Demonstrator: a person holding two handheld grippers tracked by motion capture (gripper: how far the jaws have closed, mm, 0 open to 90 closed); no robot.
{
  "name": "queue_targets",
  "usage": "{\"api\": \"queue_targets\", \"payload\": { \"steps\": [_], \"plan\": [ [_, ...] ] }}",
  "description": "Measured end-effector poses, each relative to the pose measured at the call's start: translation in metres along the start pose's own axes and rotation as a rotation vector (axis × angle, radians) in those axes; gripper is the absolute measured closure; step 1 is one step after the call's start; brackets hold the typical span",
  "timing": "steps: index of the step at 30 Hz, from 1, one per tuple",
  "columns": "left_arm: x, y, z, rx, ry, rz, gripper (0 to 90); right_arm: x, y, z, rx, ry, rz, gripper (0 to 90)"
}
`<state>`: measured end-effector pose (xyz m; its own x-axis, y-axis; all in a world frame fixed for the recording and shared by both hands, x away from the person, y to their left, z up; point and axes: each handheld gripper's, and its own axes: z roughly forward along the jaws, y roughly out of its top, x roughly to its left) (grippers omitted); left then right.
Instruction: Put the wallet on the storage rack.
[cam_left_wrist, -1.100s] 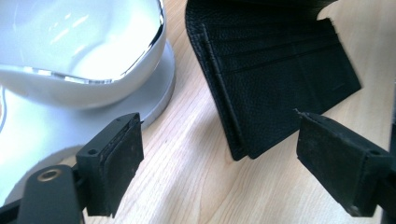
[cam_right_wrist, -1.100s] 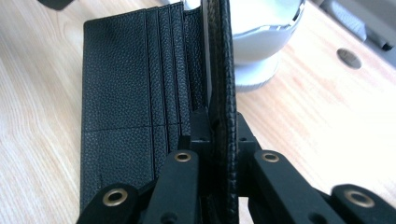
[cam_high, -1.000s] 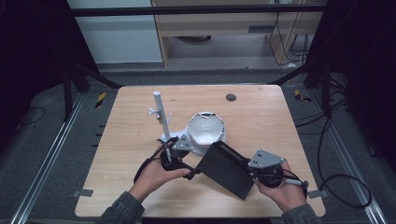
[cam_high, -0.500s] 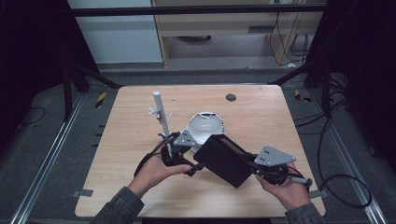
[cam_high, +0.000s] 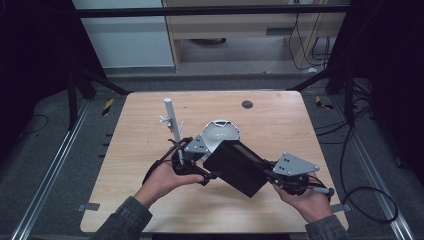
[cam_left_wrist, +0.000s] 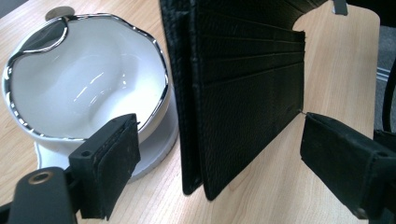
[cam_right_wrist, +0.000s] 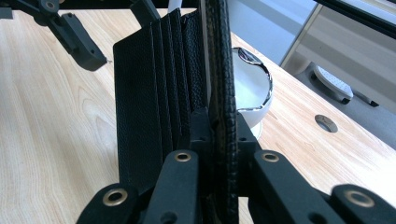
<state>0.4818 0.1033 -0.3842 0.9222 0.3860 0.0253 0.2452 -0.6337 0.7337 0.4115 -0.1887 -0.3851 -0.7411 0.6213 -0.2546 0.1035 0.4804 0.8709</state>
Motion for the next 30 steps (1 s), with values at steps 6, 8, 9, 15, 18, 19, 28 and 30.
{"api": "queue_targets", "payload": {
  "steps": [6, 8, 9, 15, 18, 19, 28, 30],
  "plan": [
    [0.007, 0.005, 0.014, 0.006, -0.044, -0.011, 19.8, 0.001, 0.002, 0.0, -0.018, 0.009, -0.001, 84.1],
    [0.009, 0.007, 0.017, 0.006, -0.055, -0.017, 21.4, 0.001, 0.002, 0.0, -0.02, 0.01, 0.0, 84.1],
    [0.01, 0.008, 0.018, 0.005, -0.061, -0.025, 25.3, 0.001, 0.002, -0.001, -0.025, 0.013, 0.002, 84.1],
    [0.008, 0.018, 0.012, 0.024, -0.125, -0.022, 65.9, 0.002, 0.0, -0.001, -0.022, 0.014, -0.016, 83.8],
    [0.005, 0.021, 0.004, 0.009, -0.128, -0.028, 79.2, 0.002, -0.005, 0.0, -0.01, 0.009, -0.02, 81.4],
    [0.004, 0.021, 0.003, 0.01, -0.127, -0.031, 79.6, 0.003, -0.007, 0.001, -0.01, 0.005, -0.022, 81.1],
    [-0.002, 0.035, -0.015, 0.006, -0.091, -0.049, 80.4, 0.009, -0.021, 0.011, -0.007, 0.031, 0.023, 65.8],
    [-0.003, 0.042, -0.02, 0.013, -0.074, -0.047, 80.4, 0.013, -0.025, 0.014, 0.0, 0.048, 0.043, 53.9]
  ]
}}
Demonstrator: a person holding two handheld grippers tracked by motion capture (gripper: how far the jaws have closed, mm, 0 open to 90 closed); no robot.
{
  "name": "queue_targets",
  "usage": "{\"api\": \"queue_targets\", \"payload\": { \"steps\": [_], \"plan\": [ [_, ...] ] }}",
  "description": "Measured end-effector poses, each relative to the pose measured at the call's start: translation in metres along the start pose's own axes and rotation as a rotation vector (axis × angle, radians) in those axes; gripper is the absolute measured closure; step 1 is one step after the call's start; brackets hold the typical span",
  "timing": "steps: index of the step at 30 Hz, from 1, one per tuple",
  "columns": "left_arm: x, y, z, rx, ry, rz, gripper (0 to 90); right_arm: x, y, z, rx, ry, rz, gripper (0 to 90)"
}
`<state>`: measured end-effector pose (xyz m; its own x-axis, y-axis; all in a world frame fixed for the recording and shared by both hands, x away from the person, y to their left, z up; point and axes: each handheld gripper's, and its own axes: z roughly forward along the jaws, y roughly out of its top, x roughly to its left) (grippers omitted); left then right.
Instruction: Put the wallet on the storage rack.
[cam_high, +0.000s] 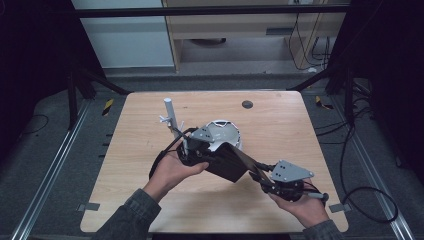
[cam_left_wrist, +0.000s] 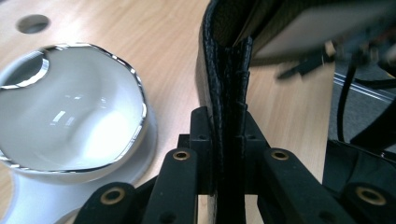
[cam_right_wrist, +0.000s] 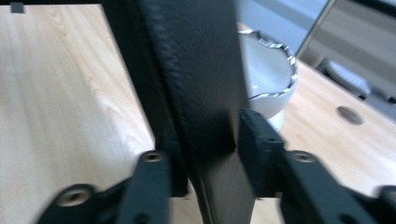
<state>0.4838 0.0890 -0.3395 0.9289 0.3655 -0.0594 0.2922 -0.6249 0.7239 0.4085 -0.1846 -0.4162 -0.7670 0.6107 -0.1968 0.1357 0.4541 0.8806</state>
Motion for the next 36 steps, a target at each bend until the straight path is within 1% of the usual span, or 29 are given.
{"api": "queue_targets", "payload": {
  "steps": [1, 2, 4, 5, 6, 7, 8, 9, 11, 12, 14, 16, 19, 21, 22, 23, 24, 26, 31, 33, 36],
  "plan": [
    [-0.001, 0.004, -0.003, 0.003, 0.01, 0.003, 80.4, 0.001, -0.003, 0.002, 0.009, 0.007, 0.014, 46.9],
    [-0.001, 0.007, -0.005, 0.009, 0.017, 0.003, 80.4, 0.003, -0.006, 0.003, 0.017, 0.014, 0.026, 43.5],
    [-0.003, 0.014, -0.01, 0.014, 0.027, 0.006, 80.4, 0.006, -0.015, 0.005, 0.009, 0.011, 0.047, 32.4],
    [-0.003, 0.016, -0.012, 0.021, 0.027, 0.01, 80.3, 0.007, -0.021, 0.007, 0.014, 0.021, 0.067, 28.4],
    [-0.003, 0.019, -0.014, 0.025, 0.028, 0.009, 80.3, 0.007, -0.026, 0.008, 0.017, 0.016, 0.078, 25.9],
    [-0.003, 0.02, -0.015, 0.025, 0.032, 0.006, 80.3, 0.006, -0.035, 0.011, 0.025, 0.007, 0.11, 20.1],
    [-0.003, 0.022, -0.017, 0.034, 0.034, 0.009, 80.3, 0.006, -0.035, 0.011, 0.025, 0.007, 0.11, 20.1],
    [-0.003, 0.023, -0.019, 0.041, 0.04, 0.011, 80.3, 0.004, -0.041, 0.012, 0.034, 0.004, 0.134, 17.9],
    [-0.003, 0.026, -0.023, 0.053, 0.055, 0.015, 80.3, -0.001, -0.048, 0.014, 0.055, -0.012, 0.161, 14.1],
    [-0.002, 0.027, -0.025, 0.048, 0.058, 0.012, 80.3, -0.004, -0.051, 0.014, 0.067, -0.03, 0.18, 13.8],
    [0.0, 0.028, -0.029, 0.038, 0.055, 0.004, 80.3, -0.012, -0.059, 0.015, 0.073, -0.081, 0.23, 13.8],
    [0.001, 0.03, -0.033, 0.036, 0.06, 0.004, 80.3, -0.02, -0.068, 0.016, 0.1, -0.147, 0.278, 13.6],
    [0.002, 0.033, -0.037, 0.033, 0.071, 0.001, 80.3, -0.03, -0.079, 0.014, 0.151, -0.226, 0.341, 13.0],
    [0.003, 0.035, -0.041, 0.027, 0.076, -0.001, 80.3, -0.035, -0.083, 0.011, 0.149, -0.253, 0.384, 11.5],
    [0.004, 0.037, -0.043, 0.022, 0.082, -0.003, 80.3, -0.038, -0.086, 0.01, 0.161, -0.286, 0.411, 11.0],
    [0.004, 0.038, -0.045, 0.022, 0.087, 0.0, 80.3, -0.039, -0.087, 0.01, 0.172, -0.293, 0.429, 10.3],
    [0.004, 0.039, -0.047, 0.018, 0.092, 0.0, 80.3, -0.039, -0.087, 0.01, 0.172, -0.293, 0.429, 10.3],
    [0.005, 0.041, -0.051, 0.011, 0.1, -0.003, 80.3, -0.041, -0.091, 0.01, 0.185, -0.296, 0.459, 9.6],
    [0.009, 0.047, -0.058, 0.013, 0.127, -0.008, 80.3, -0.047, -0.097, 0.012, 0.226, -0.315, 0.491, 8.0],
    [0.012, 0.05, -0.06, 0.013, 0.143, -0.011, 80.3, -0.048, -0.098, 0.013, 0.238, -0.32, 0.514, 8.0],
    [0.017, 0.052, -0.063, 0.01, 0.165, -0.021, 80.3, -0.05, -0.1, 0.013, 0.251, -0.319, 0.52, 7.7]
  ]
}}
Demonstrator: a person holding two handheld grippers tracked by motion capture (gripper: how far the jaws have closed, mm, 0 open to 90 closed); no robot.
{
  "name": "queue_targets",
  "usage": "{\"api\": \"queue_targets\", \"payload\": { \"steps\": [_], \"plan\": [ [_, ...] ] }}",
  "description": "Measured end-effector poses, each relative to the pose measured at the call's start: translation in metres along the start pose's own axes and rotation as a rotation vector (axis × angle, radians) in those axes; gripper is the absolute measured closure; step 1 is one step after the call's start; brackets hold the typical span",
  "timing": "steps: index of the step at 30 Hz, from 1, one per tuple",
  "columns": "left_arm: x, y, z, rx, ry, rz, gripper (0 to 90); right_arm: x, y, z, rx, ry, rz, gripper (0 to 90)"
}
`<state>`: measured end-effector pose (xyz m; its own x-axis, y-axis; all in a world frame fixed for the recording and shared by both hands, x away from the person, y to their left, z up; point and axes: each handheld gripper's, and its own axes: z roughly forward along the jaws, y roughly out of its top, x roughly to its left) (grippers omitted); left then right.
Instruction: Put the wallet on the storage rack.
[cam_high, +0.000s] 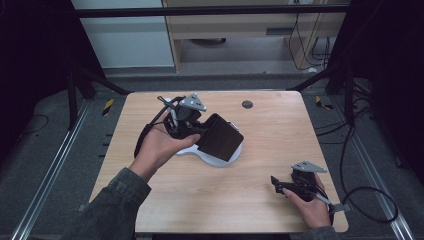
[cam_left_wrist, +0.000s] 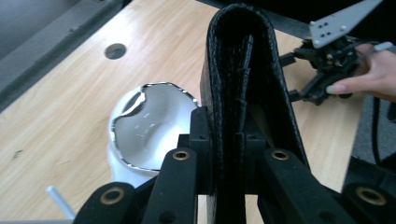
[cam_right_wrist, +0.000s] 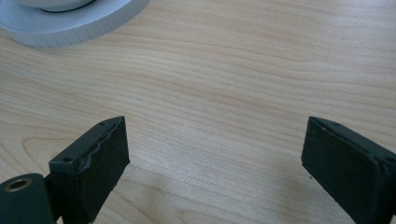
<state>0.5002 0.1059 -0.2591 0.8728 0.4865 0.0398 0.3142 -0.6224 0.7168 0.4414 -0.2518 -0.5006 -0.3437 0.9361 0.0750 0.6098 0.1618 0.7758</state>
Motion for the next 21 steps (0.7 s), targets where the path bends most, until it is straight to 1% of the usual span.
{"api": "queue_targets", "payload": {
  "steps": [1, 2, 5, 8, 12, 17, 19, 21],
  "plan": [
    [0.002, 0.001, -0.001, -0.003, 0.01, -0.002, 80.3, 0.001, 0.0, 0.0, 0.01, 0.002, 0.008, 7.7],
    [0.004, 0.002, -0.003, -0.004, 0.02, -0.004, 80.2, 0.0, 0.0, 0.001, 0.011, -0.004, 0.003, 7.8],
    [0.009, 0.003, -0.006, -0.008, 0.044, -0.009, 80.3, 0.0, 0.0, 0.002, 0.013, 0.0, 0.005, 7.8],
    [0.014, 0.002, -0.002, -0.006, 0.06, -0.019, 80.3, -0.001, -0.001, 0.003, 0.021, -0.005, 0.003, 7.8],
    [0.023, -0.002, 0.011, 0.011, 0.076, -0.035, 80.2, -0.001, -0.003, 0.005, 0.039, -0.006, 0.004, 7.7],
    [0.032, -0.007, 0.032, 0.039, 0.076, -0.056, 80.2, -0.002, -0.003, 0.005, 0.043, -0.002, 0.013, 7.8],
    [0.034, -0.009, 0.038, 0.047, 0.074, -0.058, 80.3, -0.003, -0.003, 0.005, 0.043, -0.002, 0.01, 7.8],
    [0.036, -0.011, 0.042, 0.051, 0.069, -0.065, 80.3, -0.003, -0.003, 0.005, 0.047, 0.002, 0.017, 7.9]
  ]
}}
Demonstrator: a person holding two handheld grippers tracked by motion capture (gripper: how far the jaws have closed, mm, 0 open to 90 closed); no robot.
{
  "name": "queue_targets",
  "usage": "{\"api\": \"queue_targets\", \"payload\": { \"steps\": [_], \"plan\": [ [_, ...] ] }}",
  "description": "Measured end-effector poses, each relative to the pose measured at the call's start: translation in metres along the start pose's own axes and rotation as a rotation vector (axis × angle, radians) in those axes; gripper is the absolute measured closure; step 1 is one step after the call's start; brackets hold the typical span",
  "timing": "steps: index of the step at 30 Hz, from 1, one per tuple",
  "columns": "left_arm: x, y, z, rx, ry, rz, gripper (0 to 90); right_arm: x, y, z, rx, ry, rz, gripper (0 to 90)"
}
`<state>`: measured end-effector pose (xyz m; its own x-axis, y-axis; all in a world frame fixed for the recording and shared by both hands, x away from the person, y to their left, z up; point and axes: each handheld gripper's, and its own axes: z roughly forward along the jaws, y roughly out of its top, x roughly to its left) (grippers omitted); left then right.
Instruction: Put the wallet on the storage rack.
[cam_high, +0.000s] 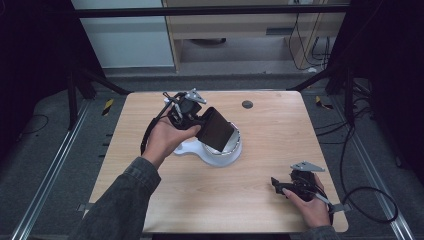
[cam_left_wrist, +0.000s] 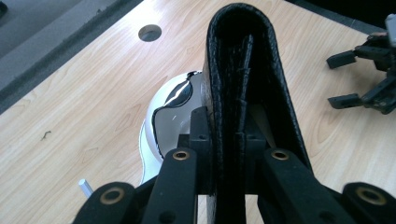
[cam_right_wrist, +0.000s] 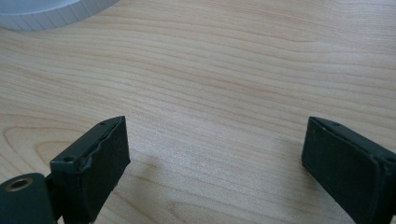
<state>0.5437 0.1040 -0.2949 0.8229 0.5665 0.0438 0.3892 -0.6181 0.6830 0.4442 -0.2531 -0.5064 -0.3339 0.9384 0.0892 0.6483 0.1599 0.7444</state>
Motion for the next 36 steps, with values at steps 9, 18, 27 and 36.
{"api": "queue_targets", "payload": {
  "steps": [9, 18, 27, 36],
  "plan": [
    [0.002, -0.004, 0.014, -0.003, -0.012, -0.033, 80.2, 0.001, 0.0, 0.0, 0.0, 0.003, -0.013, 8.1],
    [0.003, -0.006, 0.022, -0.013, -0.015, -0.077, 80.2, 0.001, 0.0, -0.001, 0.002, 0.007, 0.0, 8.5],
    [0.003, -0.008, 0.032, 0.007, -0.014, -0.086, 80.2, 0.001, 0.0, 0.0, 0.006, 0.003, -0.006, 9.2],
    [0.007, -0.011, 0.035, 0.005, -0.007, -0.105, 79.8, 0.002, 0.0, 0.0, 0.01, 0.01, -0.014, 9.2]
  ]
}}
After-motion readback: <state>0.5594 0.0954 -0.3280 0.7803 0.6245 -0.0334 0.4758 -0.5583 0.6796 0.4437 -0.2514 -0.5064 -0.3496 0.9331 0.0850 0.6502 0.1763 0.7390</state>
